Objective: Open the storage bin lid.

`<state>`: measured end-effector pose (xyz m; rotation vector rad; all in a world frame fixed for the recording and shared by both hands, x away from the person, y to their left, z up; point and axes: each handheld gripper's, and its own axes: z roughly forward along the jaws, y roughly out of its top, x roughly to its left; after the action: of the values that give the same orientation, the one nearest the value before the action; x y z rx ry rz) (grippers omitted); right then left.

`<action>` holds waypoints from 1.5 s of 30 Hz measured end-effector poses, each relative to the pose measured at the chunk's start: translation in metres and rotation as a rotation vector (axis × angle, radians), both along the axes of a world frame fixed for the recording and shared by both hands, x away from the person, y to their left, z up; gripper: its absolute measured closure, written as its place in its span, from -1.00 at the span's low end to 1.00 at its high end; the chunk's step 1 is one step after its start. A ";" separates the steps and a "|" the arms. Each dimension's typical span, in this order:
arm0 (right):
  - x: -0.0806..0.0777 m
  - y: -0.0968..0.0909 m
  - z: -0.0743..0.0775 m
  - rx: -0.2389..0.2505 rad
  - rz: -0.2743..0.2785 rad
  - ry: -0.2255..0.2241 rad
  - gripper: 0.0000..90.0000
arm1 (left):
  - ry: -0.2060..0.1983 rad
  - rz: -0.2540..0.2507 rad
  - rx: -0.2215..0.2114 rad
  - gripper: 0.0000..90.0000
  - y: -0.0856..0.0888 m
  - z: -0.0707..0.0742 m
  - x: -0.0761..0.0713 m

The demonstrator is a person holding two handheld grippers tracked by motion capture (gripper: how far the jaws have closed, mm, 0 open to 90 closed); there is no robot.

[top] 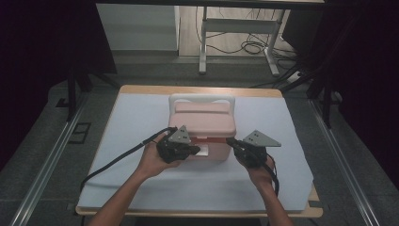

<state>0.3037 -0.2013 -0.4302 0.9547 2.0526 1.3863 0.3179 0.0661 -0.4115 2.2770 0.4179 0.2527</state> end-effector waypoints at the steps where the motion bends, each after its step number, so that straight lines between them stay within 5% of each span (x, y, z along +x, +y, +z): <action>1: 0.000 0.000 0.000 -0.001 0.000 0.000 1.00 | 0.003 0.001 -0.009 1.00 -0.002 -0.001 0.000; 28: 0.002 -0.004 0.005 -0.005 -0.007 -0.004 1.00 | 0.026 0.011 -0.003 1.00 -0.008 -0.011 0.008; 45: 0.021 -0.007 0.036 -0.026 -0.004 -0.013 1.00 | 0.020 0.008 -0.004 1.00 -0.008 -0.011 0.008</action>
<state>0.3250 -0.2085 -0.3938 0.9361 2.0534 1.3566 0.3260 0.0582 -0.4227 2.2759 0.4382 0.2329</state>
